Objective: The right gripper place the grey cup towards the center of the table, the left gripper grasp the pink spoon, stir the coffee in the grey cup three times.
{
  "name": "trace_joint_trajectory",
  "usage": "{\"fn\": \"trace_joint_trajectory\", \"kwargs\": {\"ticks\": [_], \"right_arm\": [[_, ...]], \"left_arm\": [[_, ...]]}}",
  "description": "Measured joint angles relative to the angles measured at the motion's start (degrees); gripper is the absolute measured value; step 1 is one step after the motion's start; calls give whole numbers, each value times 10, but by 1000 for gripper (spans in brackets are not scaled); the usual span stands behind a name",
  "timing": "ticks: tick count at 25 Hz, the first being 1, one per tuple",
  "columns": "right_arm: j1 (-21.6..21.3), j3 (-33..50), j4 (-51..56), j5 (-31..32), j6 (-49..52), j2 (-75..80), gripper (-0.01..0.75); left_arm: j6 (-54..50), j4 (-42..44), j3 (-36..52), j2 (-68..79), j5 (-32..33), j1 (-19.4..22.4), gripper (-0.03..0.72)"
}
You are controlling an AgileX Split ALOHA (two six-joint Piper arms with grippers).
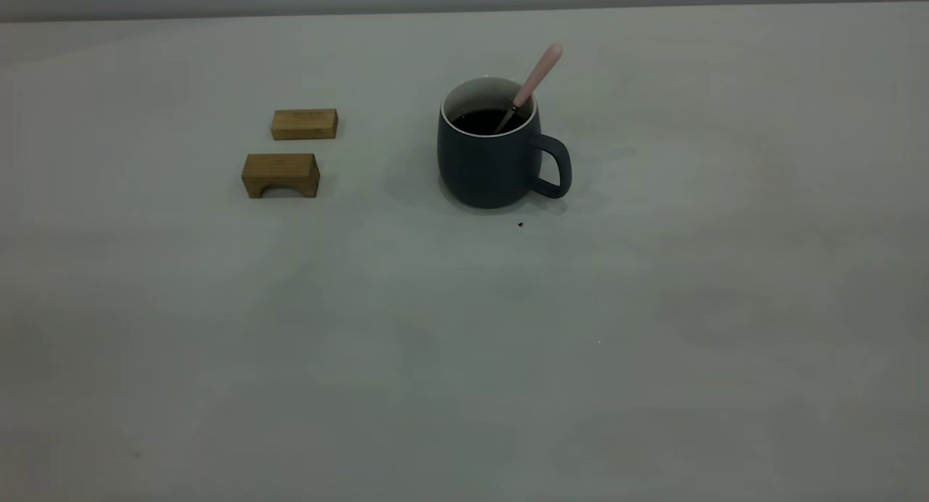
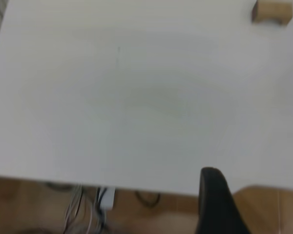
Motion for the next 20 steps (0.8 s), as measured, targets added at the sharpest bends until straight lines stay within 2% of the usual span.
{"fn": "trace_joint_trajectory", "kwargs": {"ticks": [5, 20], "right_arm": [[0, 0, 0, 0, 0, 0, 394], [0, 0, 0, 0, 0, 0, 394]], "left_arm": [[0, 0, 0, -62, 4, 0, 476], [0, 0, 0, -65, 7, 0, 476]]}}
